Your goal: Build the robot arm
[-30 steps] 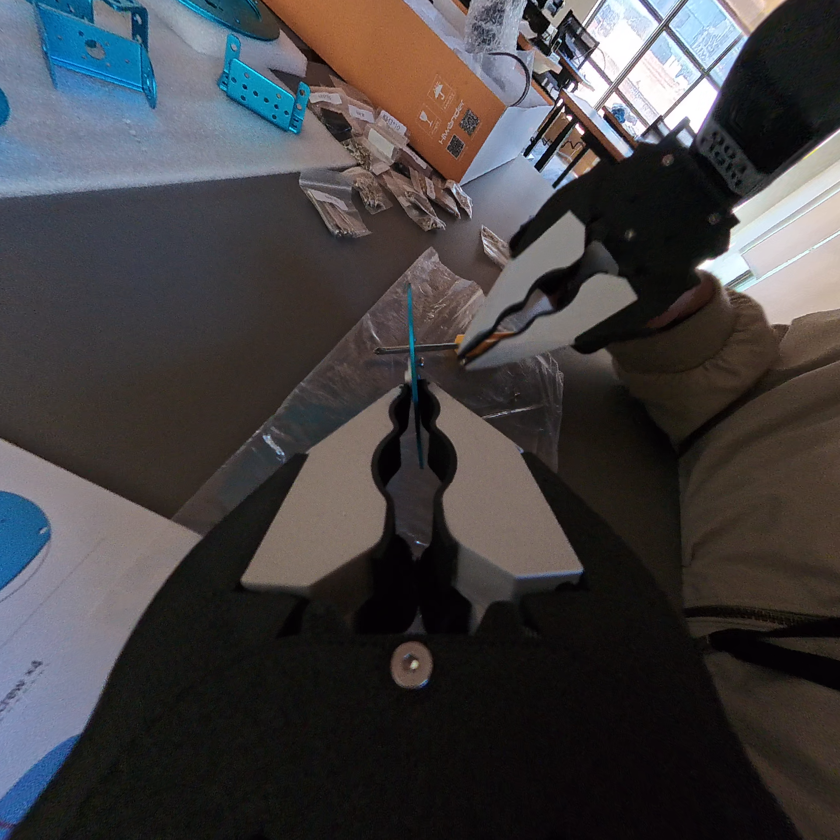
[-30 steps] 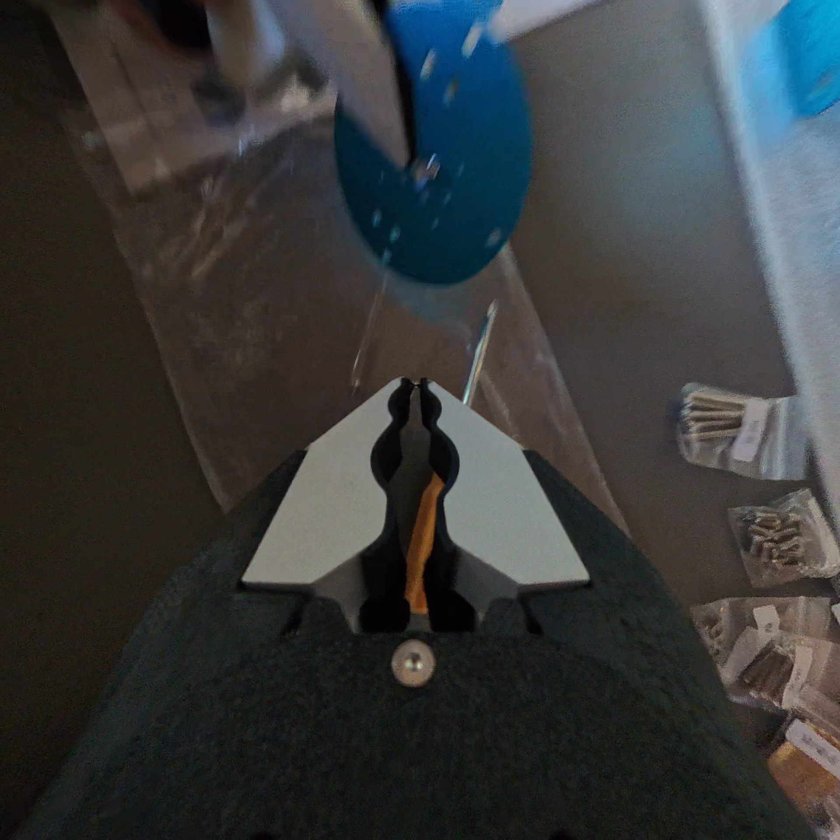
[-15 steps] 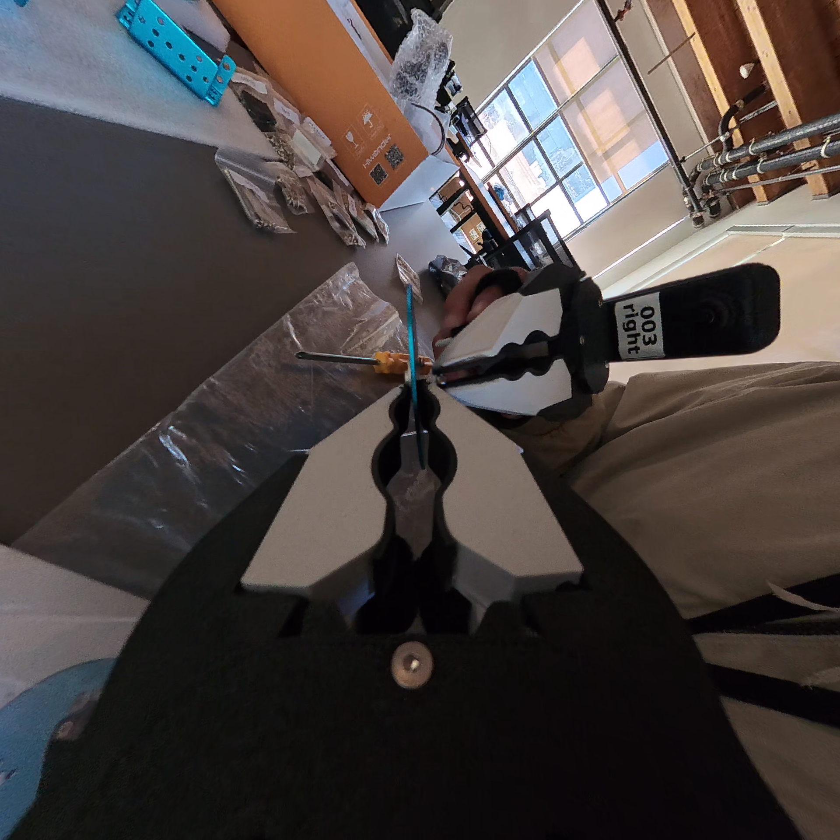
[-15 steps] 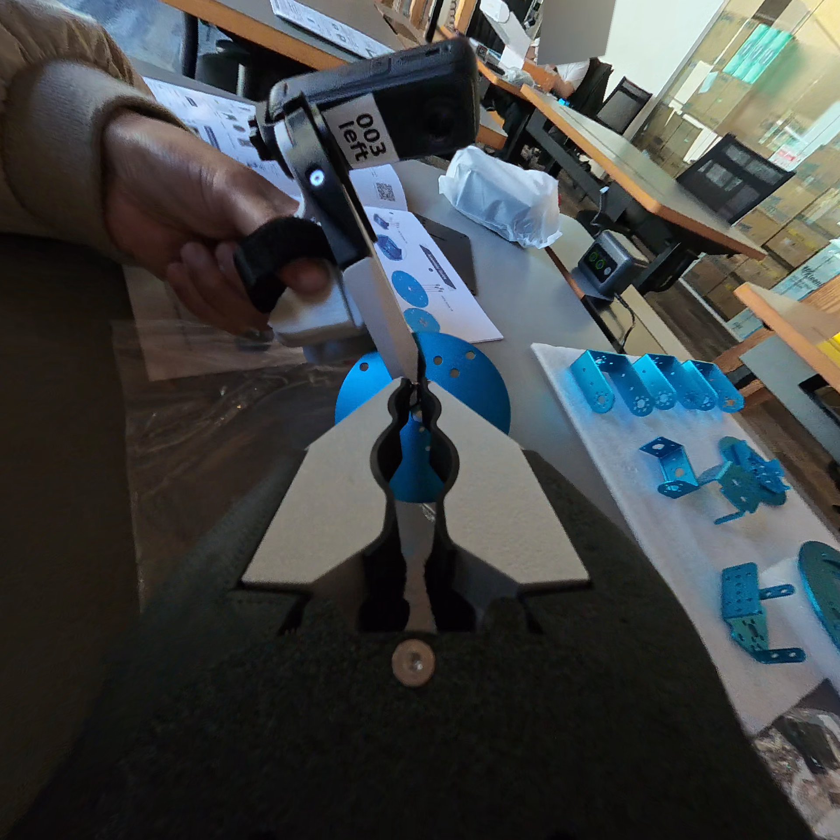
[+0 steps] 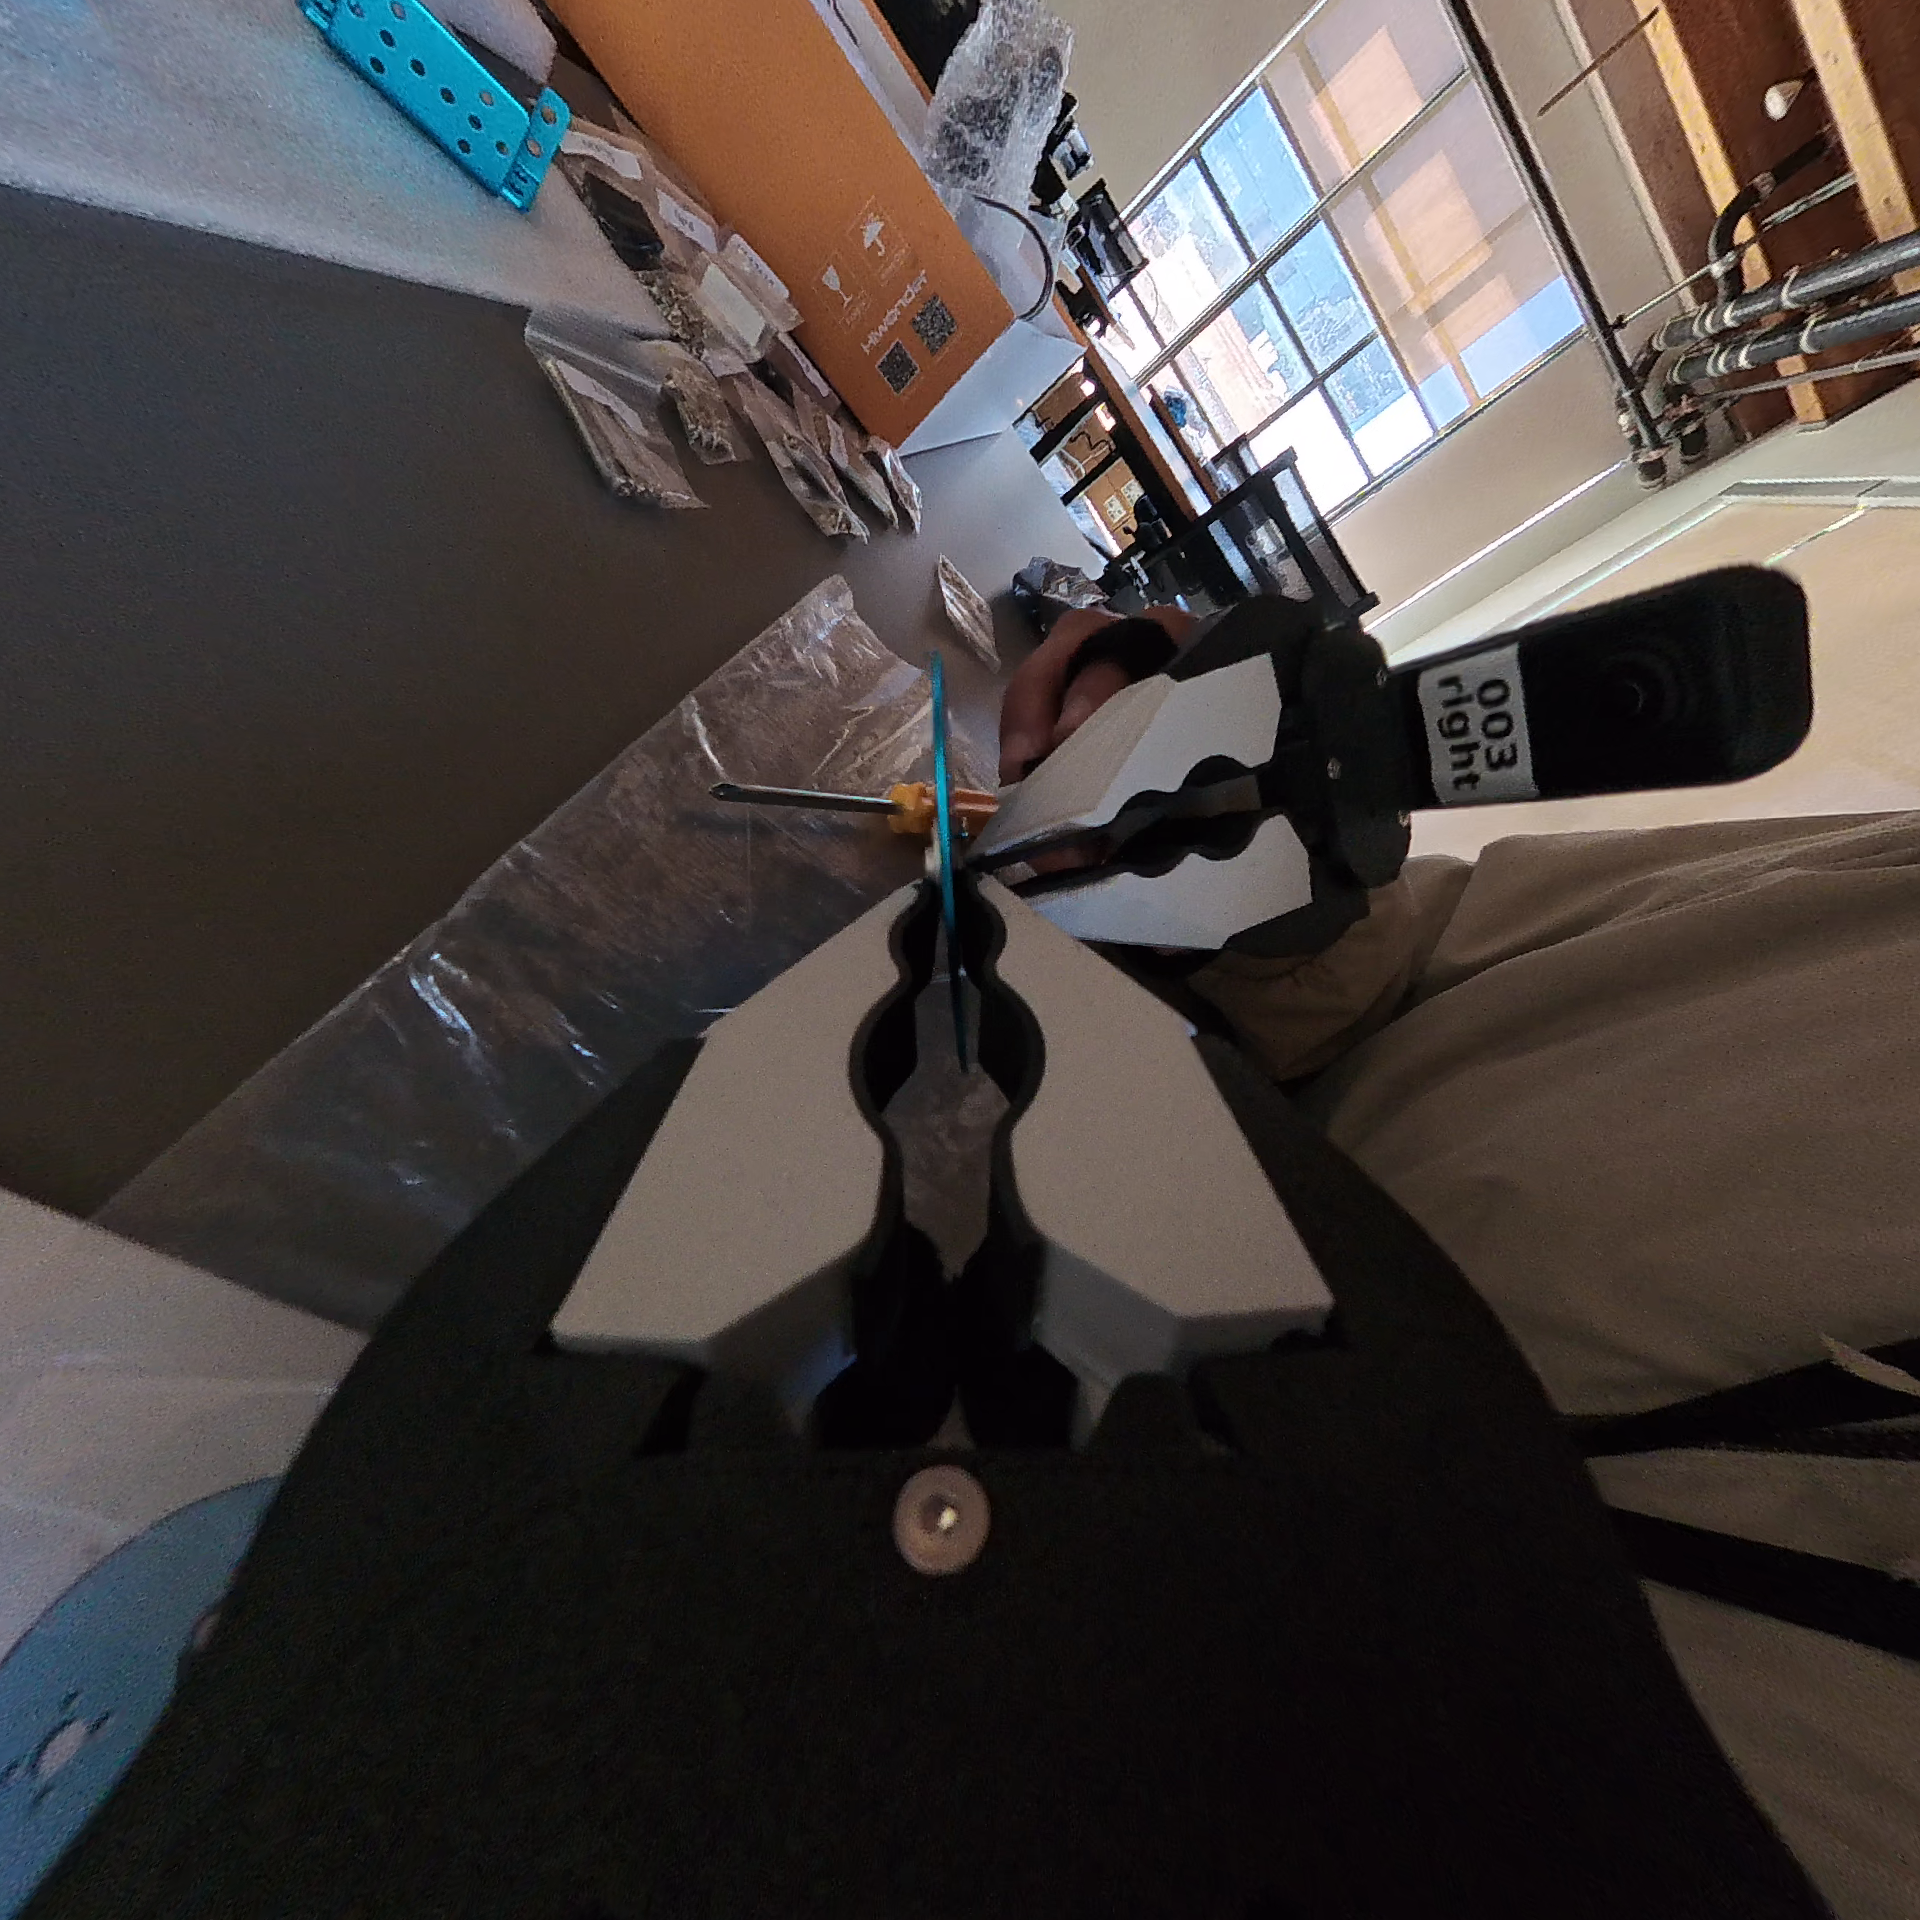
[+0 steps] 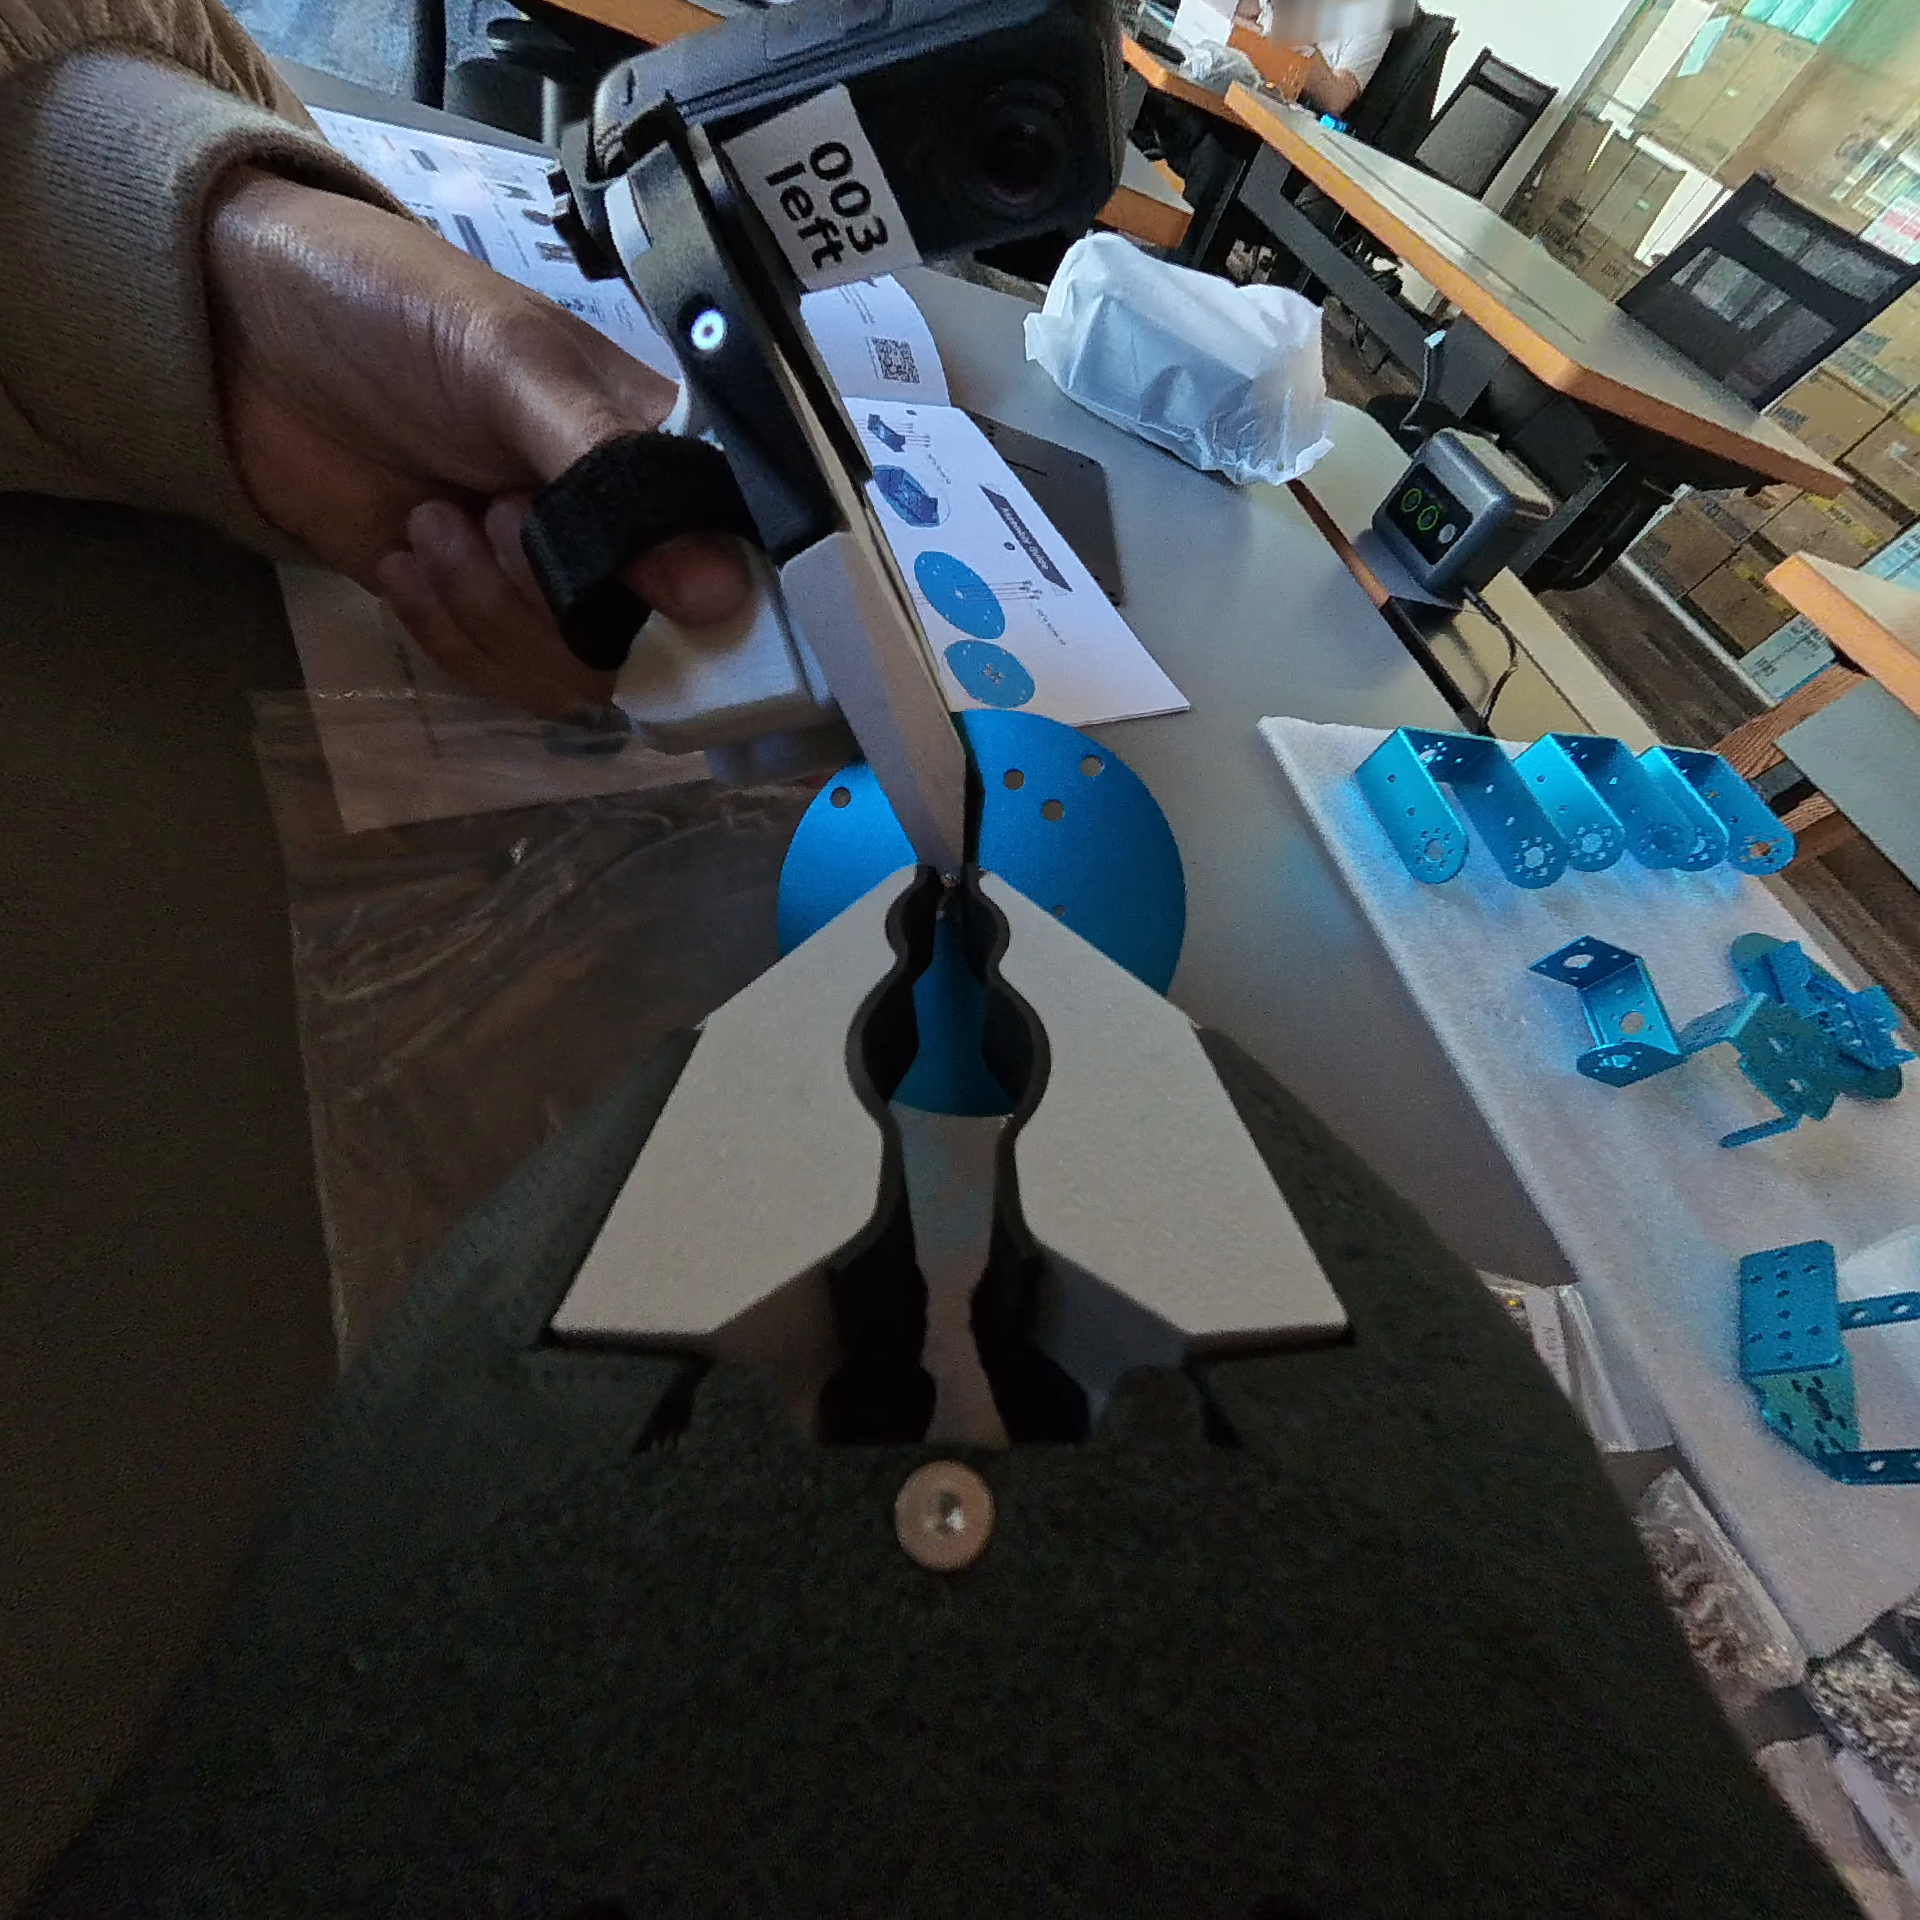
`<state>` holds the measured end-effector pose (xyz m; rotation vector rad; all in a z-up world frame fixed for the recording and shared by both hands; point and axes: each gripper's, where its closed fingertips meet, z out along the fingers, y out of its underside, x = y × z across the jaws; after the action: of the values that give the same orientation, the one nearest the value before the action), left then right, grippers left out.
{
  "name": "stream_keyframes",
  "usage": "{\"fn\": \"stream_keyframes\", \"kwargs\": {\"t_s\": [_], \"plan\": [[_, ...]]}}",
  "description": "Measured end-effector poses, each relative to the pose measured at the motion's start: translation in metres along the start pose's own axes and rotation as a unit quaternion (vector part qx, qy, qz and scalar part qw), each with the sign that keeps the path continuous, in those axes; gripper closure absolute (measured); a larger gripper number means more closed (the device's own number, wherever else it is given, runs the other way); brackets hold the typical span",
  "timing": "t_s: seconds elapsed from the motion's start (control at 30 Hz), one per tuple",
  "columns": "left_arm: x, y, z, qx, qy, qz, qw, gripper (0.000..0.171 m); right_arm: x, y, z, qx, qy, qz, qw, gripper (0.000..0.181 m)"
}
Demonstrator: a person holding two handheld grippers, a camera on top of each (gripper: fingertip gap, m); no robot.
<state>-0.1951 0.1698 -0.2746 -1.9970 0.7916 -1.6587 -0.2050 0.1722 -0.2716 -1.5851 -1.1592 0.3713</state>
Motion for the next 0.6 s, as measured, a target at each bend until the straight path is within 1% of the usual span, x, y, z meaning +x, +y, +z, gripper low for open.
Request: {"fn": "stream_keyframes", "kwargs": {"t_s": [0.07, 0.2, 0.27, 0.33, 0.43, 0.6], "plan": [[0.003, -0.003, -0.001, 0.010, 0.016, -0.016, 1.000, 0.168, 0.002, -0.004, -0.002, 0.011, 0.011, -0.010, 1.000, 0.178], [0.007, -0.007, -0.003, 0.025, 0.057, -0.073, 0.995, 0.168, 0.010, -0.017, -0.007, 0.053, 0.026, 0.007, 0.998, 0.179], [0.011, -0.010, -0.003, 0.034, 0.081, -0.098, 0.991, 0.168, 0.011, -0.023, -0.010, 0.070, 0.038, -0.017, 0.997, 0.179], [0.019, -0.014, -0.005, 0.046, 0.114, -0.120, 0.985, 0.167, 0.009, -0.026, -0.010, 0.079, 0.059, -0.058, 0.993, 0.179], [0.025, -0.018, -0.008, 0.056, 0.138, -0.140, 0.979, 0.168, 0.008, -0.031, -0.012, 0.087, 0.085, -0.103, 0.987, 0.179], [0.020, -0.019, -0.010, 0.059, 0.123, -0.135, 0.981, 0.168, 0.008, -0.027, -0.008, 0.068, 0.094, -0.121, 0.986, 0.179]]}}
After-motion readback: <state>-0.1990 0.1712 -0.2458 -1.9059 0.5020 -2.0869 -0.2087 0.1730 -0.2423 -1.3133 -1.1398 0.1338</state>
